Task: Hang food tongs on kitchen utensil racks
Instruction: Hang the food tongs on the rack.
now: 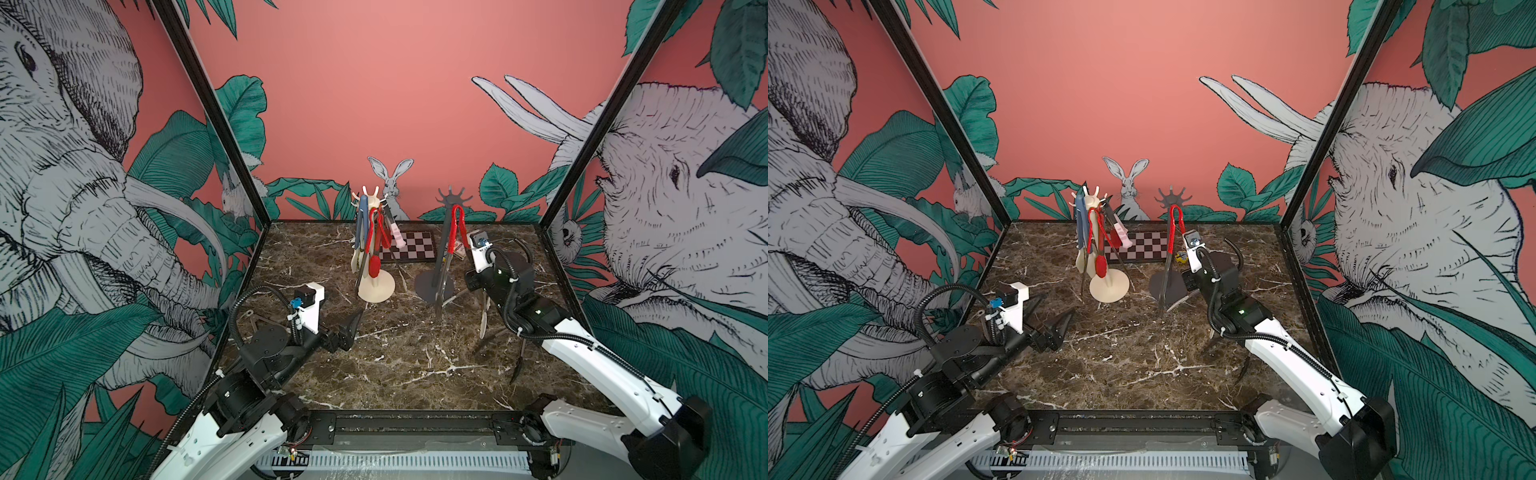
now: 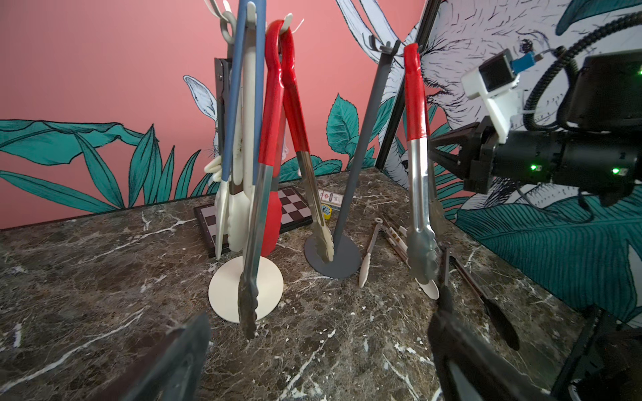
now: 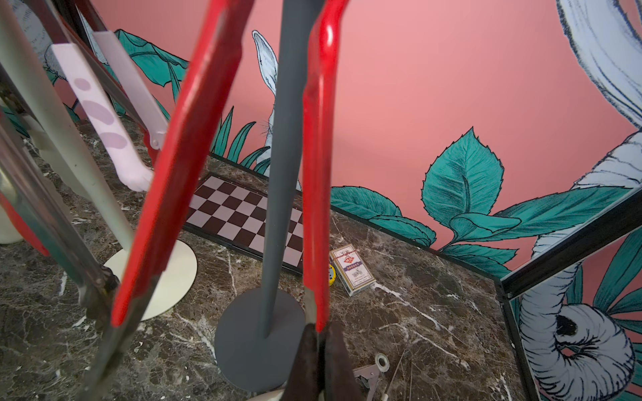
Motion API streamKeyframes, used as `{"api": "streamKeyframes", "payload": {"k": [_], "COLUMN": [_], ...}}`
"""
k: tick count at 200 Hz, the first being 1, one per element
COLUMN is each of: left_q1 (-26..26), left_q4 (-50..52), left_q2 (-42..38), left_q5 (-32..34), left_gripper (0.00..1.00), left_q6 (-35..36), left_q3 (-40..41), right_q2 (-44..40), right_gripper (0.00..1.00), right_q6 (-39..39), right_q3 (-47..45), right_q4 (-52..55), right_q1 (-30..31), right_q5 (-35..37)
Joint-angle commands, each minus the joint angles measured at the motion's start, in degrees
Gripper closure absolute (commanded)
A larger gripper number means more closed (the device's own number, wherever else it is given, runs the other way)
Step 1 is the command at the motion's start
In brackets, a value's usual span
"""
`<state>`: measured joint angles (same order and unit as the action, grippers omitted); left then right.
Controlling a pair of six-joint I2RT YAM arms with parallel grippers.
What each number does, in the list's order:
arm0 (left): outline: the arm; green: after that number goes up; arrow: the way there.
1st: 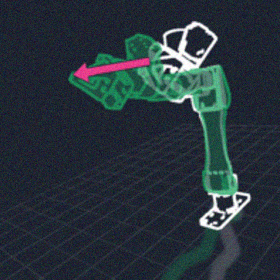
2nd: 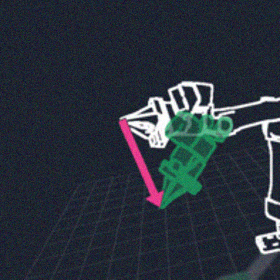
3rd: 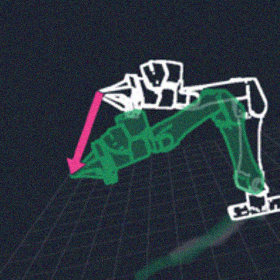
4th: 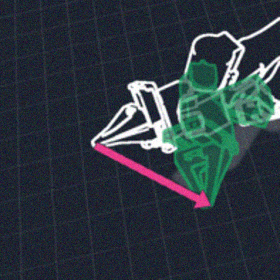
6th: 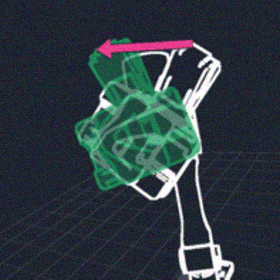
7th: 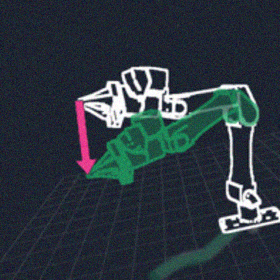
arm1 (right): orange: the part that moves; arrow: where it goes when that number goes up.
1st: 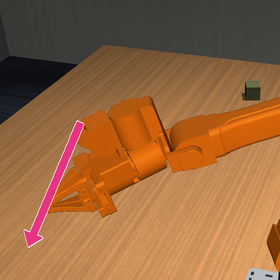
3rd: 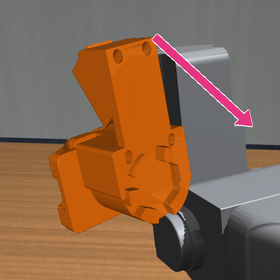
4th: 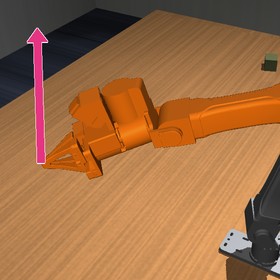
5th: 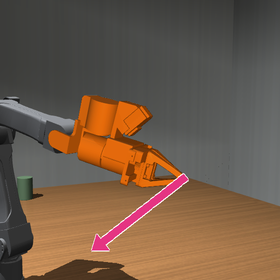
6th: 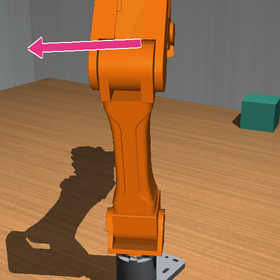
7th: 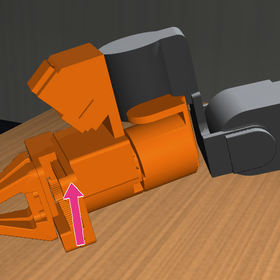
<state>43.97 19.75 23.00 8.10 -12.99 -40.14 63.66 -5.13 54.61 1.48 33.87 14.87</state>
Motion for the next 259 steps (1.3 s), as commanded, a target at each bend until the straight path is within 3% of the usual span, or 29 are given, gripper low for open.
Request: {"api": "streamKeyframes", "payload": {"k": [1, 41, 74, 120, 164, 182, 222, 259], "left_q1": [0.0, 0.0, 0.0, 0.0, 0.0, 0.0, 0.0, 0.0], "left_q4": [1.4, 0.7, 2.2, 3.3, 4.9, 6.4, 7.5, 2.9], "left_q2": [1.7, 3.2, 4.6, 6.6, 7.4, 7.7, 7.4, 5.5], "left_q5": [2.4, 3.4, 7.6, 9.9, 12.2, 13.7, 16.1, 15.2], "left_gripper": [0.01, 0.01, 0.01, 0.01, 0.01, 0.01, 0.01, 0.01], "left_q6": [-2.2, -2.4, -5.5, -8.5, -9.7, -10.1, -8.6, -3.1], "left_q3": [-1.3, -1.1, -1.4, -1.0, -1.3, -1.6, -1.9, -1.2], "right_q2": [0.6, 1.3, 1.6, 1.5, -0.5, -2.0, -5.9, -9.4], "right_gripper": [0.94, 0.89, 0.77, 0.53, 0.21, 0.12, 0.02, 0.01], "right_q6": [0.5, 0.7, 1.4, 2.9, 4.1, 4.5, 6.4, 10.5], "right_q3": [-1.1, -1.3, -1.1, -0.8, -1.2, -1.7, -2.4, -2.6], "right_q4": [-1.4, -2.3, -2.5, -1.7, -1.0, -0.8, 1.5, 6.9], "right_q1": [0.3, 0.3, 0.3, 0.3, 0.2, 0.2, 0.2, 0.2], "right_q5": [1.1, 1.3, 1.4, 1.6, 0.7, -0.5, -5.7, -9.9]}}
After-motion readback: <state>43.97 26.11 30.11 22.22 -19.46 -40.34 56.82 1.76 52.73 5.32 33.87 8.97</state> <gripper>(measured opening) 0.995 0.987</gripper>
